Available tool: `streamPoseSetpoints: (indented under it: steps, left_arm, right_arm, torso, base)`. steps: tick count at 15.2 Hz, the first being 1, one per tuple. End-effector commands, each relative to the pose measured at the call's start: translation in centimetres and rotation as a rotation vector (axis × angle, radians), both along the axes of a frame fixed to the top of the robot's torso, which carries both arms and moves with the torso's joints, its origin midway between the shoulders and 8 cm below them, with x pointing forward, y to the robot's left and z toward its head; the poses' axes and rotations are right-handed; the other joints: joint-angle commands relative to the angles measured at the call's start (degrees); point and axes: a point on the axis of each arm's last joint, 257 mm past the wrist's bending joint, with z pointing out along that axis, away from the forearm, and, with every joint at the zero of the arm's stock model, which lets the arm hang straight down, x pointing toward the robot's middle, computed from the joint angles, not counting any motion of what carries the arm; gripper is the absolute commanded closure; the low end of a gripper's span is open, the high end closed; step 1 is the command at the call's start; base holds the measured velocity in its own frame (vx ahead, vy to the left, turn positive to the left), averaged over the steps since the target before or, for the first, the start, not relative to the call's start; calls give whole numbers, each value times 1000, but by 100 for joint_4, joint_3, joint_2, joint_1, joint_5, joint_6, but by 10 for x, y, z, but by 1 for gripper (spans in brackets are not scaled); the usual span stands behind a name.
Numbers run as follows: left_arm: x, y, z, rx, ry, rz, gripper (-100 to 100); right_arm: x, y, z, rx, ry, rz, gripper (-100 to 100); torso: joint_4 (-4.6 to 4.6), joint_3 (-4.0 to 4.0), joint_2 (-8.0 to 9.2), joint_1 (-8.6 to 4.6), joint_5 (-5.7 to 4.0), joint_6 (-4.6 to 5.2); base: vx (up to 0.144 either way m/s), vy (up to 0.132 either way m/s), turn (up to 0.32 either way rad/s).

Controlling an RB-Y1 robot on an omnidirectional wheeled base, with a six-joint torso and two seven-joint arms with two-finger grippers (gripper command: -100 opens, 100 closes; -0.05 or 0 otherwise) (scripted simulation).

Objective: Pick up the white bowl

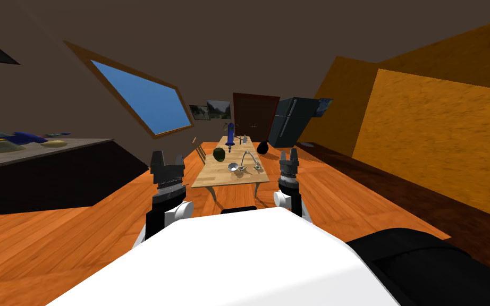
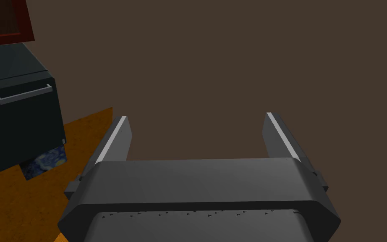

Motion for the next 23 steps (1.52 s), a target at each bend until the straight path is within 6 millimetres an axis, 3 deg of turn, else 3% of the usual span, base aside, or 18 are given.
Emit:
streamPoseSetpoints:
  steps: [1, 6, 13, 23]
  left_arm:
    - [5, -2, -3, 22, 17, -13, -100]
    - [37, -2, -30, 78, 137, -47, -100]
    - [67, 6, -61, 85, 254, -52, -100]
    - [119, 30, -132, 54, 495, -33, -100]
  right_arm:
    - [0, 0, 0, 0, 0, 0, 0]
    - [0, 0, 0, 0, 0, 0, 0]
    - [0, 0, 0, 0, 0, 0, 0]
    - [0, 0, 0, 0, 0, 0, 0]
  torso:
    - [0, 0, 0, 0, 0, 0]
    - [-1, -3, -5, -4, -1, 2]
    - [-2, -4, -7, -6, -1, 2]
    - [-2, -6, -10, -9, -2, 3]
  base:
    - [1, -3, -13]
    - [7, -15, -52]
    - [10, -18, -45]
    - [12, -22, -59]
